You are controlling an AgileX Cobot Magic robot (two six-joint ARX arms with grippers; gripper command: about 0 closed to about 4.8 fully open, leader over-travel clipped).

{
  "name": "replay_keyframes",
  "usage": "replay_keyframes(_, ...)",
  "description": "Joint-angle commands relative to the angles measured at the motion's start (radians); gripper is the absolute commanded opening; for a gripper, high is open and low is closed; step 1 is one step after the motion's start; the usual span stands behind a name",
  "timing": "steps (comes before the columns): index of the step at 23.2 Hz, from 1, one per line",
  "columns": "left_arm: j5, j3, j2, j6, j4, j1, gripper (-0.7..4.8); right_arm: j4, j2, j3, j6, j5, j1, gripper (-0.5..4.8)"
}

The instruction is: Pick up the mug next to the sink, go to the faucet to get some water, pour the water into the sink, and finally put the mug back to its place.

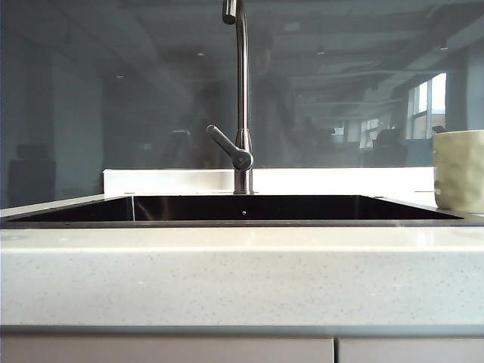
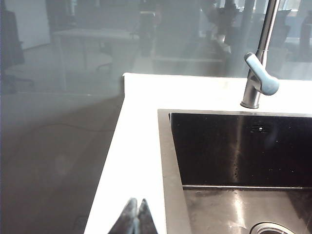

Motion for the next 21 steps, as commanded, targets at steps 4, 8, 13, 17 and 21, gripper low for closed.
replay_keyframes(4, 0.003, 0.004, 0.001, 0.004, 0.009, 0.002, -0.06, 0.018, -0.002, -0.003, -0.003, 0.000, 0.002, -0.05)
replay_keyframes(8, 0.003, 0.004, 0.001, 0.003, 0.009, 0.002, -0.05, 0.018, -0.002, -0.003, -0.003, -0.002, 0.002, -0.05)
replay_keyframes(13, 0.003, 0.004, 0.001, -0.001, 0.037, 0.002, -0.06, 0.069, -0.002, 0.000, 0.096, -0.026, 0.002, -0.05)
replay_keyframes(17, -0.012, 0.004, 0.001, -0.126, 0.234, 0.001, -0.06, 0.189, -0.002, 0.013, 0.124, 0.009, 0.002, -0.05)
replay_keyframes(21, -0.036, 0.047, 0.024, -0.154, 0.298, 0.001, -0.06, 0.181, 0.001, 0.071, 0.122, 0.135, 0.001, -0.05)
